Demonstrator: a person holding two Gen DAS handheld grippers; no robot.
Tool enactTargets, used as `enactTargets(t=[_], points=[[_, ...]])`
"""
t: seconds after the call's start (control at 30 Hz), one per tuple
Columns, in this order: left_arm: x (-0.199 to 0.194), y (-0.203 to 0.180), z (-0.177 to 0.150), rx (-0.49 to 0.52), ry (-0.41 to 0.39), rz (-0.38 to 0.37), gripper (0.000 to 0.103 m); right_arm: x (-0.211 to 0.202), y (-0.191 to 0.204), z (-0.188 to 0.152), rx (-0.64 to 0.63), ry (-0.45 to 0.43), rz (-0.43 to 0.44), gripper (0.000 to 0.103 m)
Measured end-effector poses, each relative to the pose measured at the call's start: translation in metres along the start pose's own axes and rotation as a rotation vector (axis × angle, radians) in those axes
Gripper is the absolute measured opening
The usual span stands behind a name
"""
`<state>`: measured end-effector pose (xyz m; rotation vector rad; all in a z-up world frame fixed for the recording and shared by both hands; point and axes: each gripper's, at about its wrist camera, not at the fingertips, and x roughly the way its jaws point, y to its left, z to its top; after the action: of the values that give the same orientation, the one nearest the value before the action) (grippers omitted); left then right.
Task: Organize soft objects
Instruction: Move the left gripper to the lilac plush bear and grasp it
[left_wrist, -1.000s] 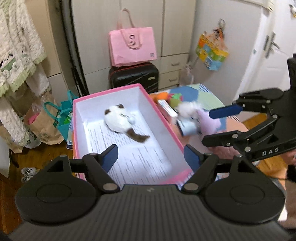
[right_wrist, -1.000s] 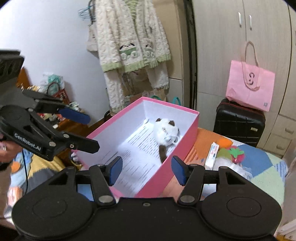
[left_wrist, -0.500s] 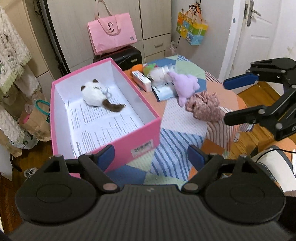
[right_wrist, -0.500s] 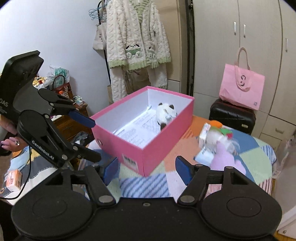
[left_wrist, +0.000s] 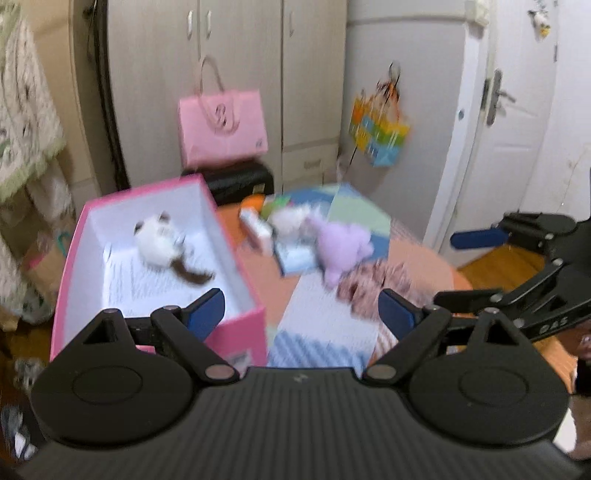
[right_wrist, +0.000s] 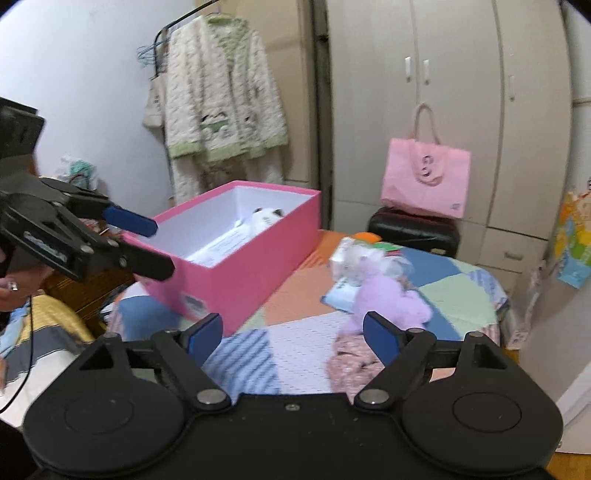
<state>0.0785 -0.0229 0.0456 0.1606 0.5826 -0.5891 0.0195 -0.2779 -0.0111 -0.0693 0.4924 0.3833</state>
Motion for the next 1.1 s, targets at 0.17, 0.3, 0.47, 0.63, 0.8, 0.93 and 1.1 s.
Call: enactTargets(t=[0.17,0.3,0.47,0.63,0.8,0.93,1.1], points=[[0.023,-0.020,0.003,0.014,-0.090,-0.034,0.090,0.012,-0.018,-0.016,0.017,-0.103,-0.038,0.088],[0.050,-0.028,0.006,-0.006,-0.121,-0.055,0.090,0.028,-0.027,-0.024,-0.013,-0.173,-0.079,0.089],[0.090,-0.037,0.006,-0.007,-0.172,-0.084,0.090,0.061,-0.047,-0.027,-0.005,-0.137,-0.026,0.089],[0.123,-0.043,0.009,-0.018,-0.206,-0.096,0.090,0.097,-0.065,-0.029,0.006,-0.071,-0.035,0.088],[0.162,-0.041,0.008,-0.056,-0.150,-0.068,0.089,0.127,-0.086,-0.032,0.084,-0.016,-0.021,0.088],[0.194,-0.033,0.003,-0.118,-0.093,-0.047,0.087,0.145,-0.103,-0.034,0.152,0.032,-0.022,0.089],[0.219,-0.023,-0.001,-0.183,-0.040,-0.077,0.075,0.163,-0.119,-0.037,0.232,0.083,-0.004,0.089]])
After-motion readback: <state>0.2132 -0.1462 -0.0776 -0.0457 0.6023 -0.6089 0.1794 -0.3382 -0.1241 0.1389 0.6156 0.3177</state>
